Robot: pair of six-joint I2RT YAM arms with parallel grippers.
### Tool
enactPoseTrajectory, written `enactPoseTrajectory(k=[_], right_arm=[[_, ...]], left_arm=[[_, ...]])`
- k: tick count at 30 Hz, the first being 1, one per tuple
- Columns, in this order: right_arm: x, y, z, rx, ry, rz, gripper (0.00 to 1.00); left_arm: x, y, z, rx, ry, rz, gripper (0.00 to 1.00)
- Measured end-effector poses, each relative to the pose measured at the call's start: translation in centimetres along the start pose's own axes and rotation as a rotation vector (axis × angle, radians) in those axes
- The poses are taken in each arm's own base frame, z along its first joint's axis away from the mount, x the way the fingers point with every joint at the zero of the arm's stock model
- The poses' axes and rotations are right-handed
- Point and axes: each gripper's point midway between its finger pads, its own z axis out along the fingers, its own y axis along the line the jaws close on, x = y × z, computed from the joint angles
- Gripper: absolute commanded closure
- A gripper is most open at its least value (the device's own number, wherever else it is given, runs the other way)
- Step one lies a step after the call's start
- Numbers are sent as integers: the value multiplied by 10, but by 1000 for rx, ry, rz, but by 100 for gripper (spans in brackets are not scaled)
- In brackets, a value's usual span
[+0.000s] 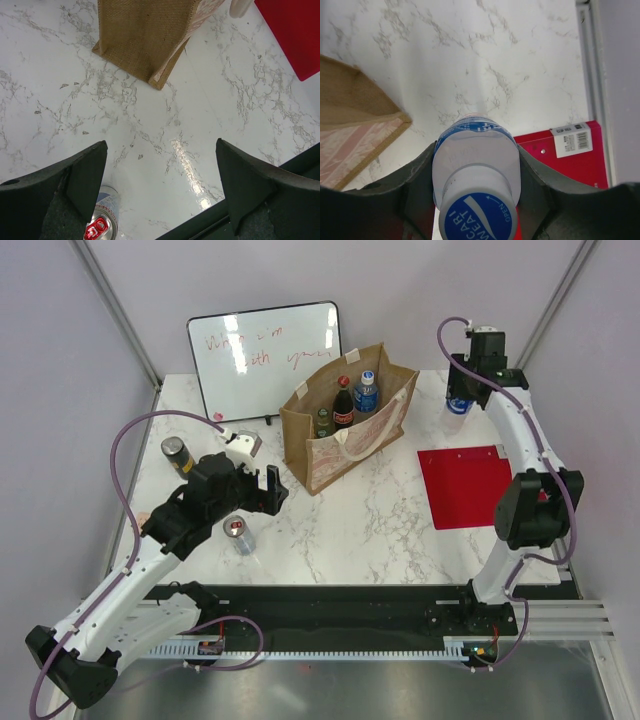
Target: Place the beverage into the canvas bag
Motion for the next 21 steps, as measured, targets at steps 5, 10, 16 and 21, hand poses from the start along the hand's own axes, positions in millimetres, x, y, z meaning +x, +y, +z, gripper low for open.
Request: enactPoseTrajectory(k=[5,10,16,21], right_arm=[[-60,9,-74,-24,-172,3,100],[-116,50,-157,-118,-383,-22,100],[-137,116,-225,-329,-523,-71,100],[-132,135,-220,-383,-502,-91,100]], left_arm=[[0,0,0,1,2,0,4],[1,0,1,3,4,0,4],[1,-1,1,8,5,0,4],[0,-2,-1,9,-1,0,4]])
